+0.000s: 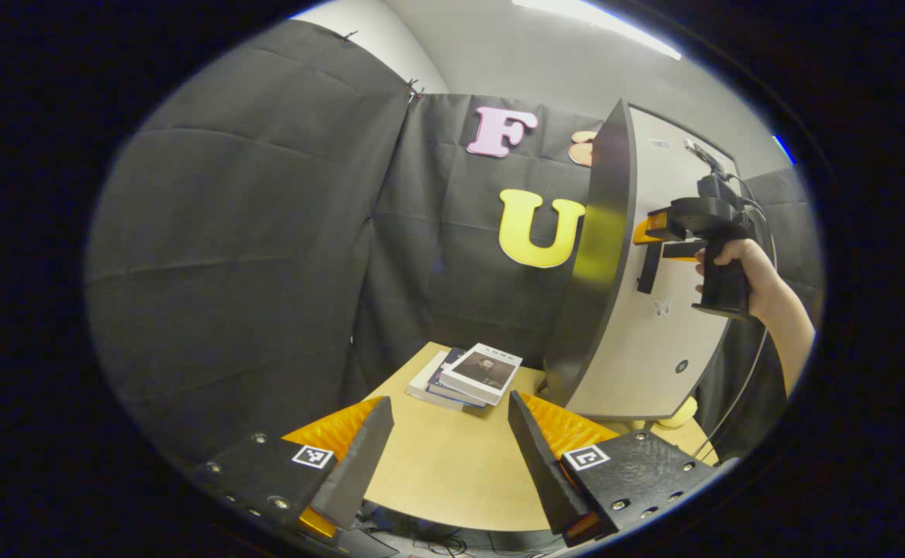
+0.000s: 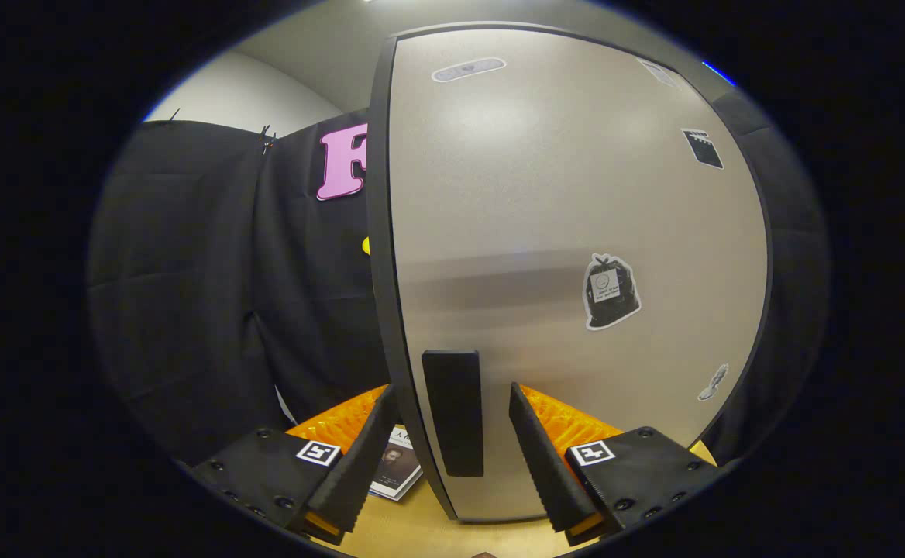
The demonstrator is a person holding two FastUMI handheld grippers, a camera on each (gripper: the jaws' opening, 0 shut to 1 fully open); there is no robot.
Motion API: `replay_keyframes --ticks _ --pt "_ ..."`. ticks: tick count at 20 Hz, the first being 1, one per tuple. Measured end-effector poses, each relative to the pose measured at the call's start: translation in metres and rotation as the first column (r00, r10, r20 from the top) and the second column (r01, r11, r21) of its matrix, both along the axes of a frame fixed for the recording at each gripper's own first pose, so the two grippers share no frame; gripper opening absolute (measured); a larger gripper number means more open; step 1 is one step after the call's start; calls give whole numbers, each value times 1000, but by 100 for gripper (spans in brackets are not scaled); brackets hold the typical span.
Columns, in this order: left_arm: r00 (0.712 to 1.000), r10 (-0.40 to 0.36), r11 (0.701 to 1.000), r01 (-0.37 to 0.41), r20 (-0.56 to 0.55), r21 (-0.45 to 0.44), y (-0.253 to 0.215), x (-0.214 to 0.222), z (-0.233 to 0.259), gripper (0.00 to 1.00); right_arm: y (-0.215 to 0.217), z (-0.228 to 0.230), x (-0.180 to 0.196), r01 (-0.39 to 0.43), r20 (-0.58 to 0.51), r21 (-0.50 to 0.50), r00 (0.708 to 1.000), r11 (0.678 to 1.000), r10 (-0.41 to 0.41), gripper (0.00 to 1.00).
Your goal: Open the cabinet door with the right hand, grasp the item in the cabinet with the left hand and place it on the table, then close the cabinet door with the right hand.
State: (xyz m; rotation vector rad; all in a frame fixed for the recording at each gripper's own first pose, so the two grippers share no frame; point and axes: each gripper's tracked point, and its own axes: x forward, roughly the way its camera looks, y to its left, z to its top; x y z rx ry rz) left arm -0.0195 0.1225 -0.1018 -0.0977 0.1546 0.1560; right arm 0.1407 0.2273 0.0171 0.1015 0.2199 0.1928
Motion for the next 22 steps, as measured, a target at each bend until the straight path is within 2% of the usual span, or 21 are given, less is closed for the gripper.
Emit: replay_keyframes --ticks 1,3,5,7,9,11,14,16,19,21,22 --pt "1000 6 1000 -6 0 -3 3 0 -1 95 0 -4 3 5 -6 0 1000 1000 -5 78" --pt "1000 11 1000 -11 -5 0 6 0 0 95 3 -8 3 -4 -31 16 999 1000 4 64" --pt "1000 3 1000 -3 -9 10 4 -2 1 92 -3 -9 3 17 -48 38 999 999 -16 41" --pt "1000 -7 1000 7 -7 24 -1 -4 3 95 -2 -9 5 11 -28 15 1000 1000 -10 37" --pt "1000 -13 999 14 -10 33 -5 -2 1 95 -2 -9 5 8 22 -33 1000 999 -8 24" --pt "999 -26 999 27 -19 36 -13 -4 -2 89 -1 -10 3 -18 37 -45 999 999 20 19" --pt "998 -57 998 58 -28 39 -29 -7 -5 92 0 -10 -1 -62 28 -35 998 997 63 7" --pt "997 -75 996 77 -36 47 -38 -8 -6 89 -3 -8 -5 -72 40 -45 996 996 74 7" --pt "995 -89 994 91 -34 55 -48 -10 -4 92 -2 -6 -16 -105 42 -16 994 994 105 7" --pt "995 -97 994 98 -34 48 -53 -16 -3 89 -4 -3 -24 -130 43 -9 991 991 130 8" --pt "994 -99 994 101 -39 45 -55 -17 -4 92 -6 -2 -28 -142 45 -5 989 990 142 8"
